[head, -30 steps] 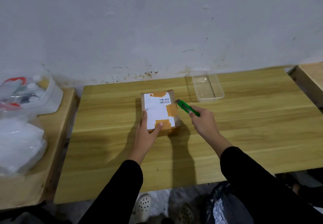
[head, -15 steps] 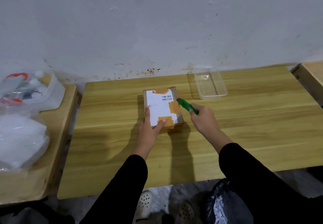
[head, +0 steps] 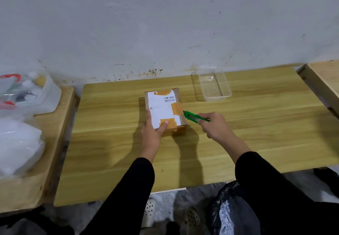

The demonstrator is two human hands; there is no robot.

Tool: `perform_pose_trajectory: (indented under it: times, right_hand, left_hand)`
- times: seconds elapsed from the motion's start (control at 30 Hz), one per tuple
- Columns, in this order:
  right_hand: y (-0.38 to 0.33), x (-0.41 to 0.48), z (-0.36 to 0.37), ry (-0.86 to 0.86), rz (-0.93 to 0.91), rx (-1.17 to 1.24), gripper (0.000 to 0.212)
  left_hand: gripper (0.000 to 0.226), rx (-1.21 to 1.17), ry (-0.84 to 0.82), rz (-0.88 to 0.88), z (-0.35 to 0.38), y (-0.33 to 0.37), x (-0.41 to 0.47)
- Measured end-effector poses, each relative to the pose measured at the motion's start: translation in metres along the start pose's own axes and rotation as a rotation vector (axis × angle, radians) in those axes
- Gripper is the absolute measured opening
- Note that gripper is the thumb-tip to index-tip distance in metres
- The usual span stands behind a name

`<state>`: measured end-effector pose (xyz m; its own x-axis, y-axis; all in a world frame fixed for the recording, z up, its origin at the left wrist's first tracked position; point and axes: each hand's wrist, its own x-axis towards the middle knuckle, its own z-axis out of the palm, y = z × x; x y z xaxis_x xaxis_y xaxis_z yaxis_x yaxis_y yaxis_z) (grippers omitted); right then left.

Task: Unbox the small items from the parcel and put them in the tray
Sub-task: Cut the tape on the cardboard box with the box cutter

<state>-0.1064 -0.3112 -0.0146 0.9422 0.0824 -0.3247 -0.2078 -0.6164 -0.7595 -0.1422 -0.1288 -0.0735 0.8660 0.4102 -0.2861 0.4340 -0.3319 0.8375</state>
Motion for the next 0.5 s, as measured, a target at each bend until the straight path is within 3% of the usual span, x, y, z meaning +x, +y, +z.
perform_pose_trajectory:
  times: [0.23,0.33,0.5]
  right_hand:
    - [0.034,-0.026,0.007,0.083,0.013,0.174,0.032]
    - [0.042,-0.027,0.002,0.167,0.018,0.196,0.032]
    - [0.038,-0.020,-0.004,0.269,0.008,0.248,0.035]
  left_hand:
    - [0.079,-0.010,0.041,0.018,0.012,0.000,-0.013]
    - [0.068,-0.086,0.057,0.063,0.018,-0.002,-0.028]
    - [0.057,0.137,0.090,0.187,0.004,0.000,-0.007]
